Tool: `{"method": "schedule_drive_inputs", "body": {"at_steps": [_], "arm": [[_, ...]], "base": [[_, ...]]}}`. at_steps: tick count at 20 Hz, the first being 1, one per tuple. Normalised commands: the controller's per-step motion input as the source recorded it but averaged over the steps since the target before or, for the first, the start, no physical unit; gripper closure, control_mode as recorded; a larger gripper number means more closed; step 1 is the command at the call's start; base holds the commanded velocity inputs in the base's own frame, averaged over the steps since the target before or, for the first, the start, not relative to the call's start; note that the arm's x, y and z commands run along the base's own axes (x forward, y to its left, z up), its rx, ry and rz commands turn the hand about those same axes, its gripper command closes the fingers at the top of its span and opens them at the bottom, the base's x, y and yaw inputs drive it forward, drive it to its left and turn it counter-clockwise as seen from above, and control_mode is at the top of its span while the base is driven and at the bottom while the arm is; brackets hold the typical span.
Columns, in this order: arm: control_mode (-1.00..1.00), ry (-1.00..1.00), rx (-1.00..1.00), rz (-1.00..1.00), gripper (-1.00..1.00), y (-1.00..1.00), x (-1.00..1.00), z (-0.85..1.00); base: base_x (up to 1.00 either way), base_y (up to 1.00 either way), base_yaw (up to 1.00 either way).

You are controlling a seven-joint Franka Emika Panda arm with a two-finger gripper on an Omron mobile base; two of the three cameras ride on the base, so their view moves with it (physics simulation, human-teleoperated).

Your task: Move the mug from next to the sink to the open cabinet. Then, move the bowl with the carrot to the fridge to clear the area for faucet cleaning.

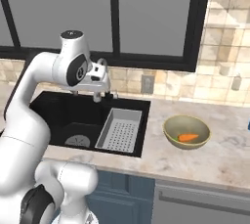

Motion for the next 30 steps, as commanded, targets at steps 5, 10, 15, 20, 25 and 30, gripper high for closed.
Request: {"method": "schedule_drive_inputs", "body": {"at_steps": [5,10,15,20,25,30], "arm": [[1.00,0.00,0.00,0.00,-1.00,0.00,0.00,0.00],[1.00,0.00,0.00,0.00,-1.00,0.00,0.00,0.00],[1.00,0.00,0.00,0.00,-1.00,0.00,0.00,0.00],[1.00,0.00,0.00,0.00,-1.00,0.00,0.00,0.00],[1.00,0.00,0.00,0.00,-1.00,0.00,0.00,0.00],[1.00,0.00,0.00,0.00,-1.00,0.00,0.00,0.00]], "base": [[-0.99,-0.65,-0.13],[-0.62,-0.73,-0.19],[-0.17,-0.87,-0.22],[0.14,-0.69,-0.17],[0.49,-0.41,-0.12],[0.45,-0.04,-0.15]]}}
